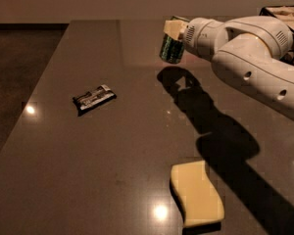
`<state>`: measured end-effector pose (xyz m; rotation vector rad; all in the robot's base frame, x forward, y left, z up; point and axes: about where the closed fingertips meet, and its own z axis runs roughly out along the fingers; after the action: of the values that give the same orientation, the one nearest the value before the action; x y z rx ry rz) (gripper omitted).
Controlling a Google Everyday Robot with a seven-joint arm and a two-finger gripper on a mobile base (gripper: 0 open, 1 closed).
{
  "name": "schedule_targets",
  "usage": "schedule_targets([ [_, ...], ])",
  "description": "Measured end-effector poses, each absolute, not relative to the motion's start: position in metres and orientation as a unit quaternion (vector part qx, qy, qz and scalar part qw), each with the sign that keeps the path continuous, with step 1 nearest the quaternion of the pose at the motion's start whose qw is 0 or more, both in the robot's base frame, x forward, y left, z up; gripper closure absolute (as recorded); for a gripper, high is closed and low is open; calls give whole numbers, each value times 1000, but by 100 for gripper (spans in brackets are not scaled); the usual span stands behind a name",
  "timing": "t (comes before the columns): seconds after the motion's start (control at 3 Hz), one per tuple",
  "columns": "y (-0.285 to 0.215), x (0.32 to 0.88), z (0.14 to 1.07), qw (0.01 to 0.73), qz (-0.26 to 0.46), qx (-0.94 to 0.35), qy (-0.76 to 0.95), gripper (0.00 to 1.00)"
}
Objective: Place green can upright
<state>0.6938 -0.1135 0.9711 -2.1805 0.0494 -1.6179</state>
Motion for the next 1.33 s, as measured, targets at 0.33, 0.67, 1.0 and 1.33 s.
schedule_targets([
  [0.33, -125, 696, 974, 178, -602, -779, -8, 100],
  [0.67, -129, 698, 973, 150, -614, -775, -29, 100],
  [1.0, -128, 700, 968, 131, -620, -773, -38, 100],
  [1.33, -123, 699, 953, 128, -620, -774, -25, 100],
])
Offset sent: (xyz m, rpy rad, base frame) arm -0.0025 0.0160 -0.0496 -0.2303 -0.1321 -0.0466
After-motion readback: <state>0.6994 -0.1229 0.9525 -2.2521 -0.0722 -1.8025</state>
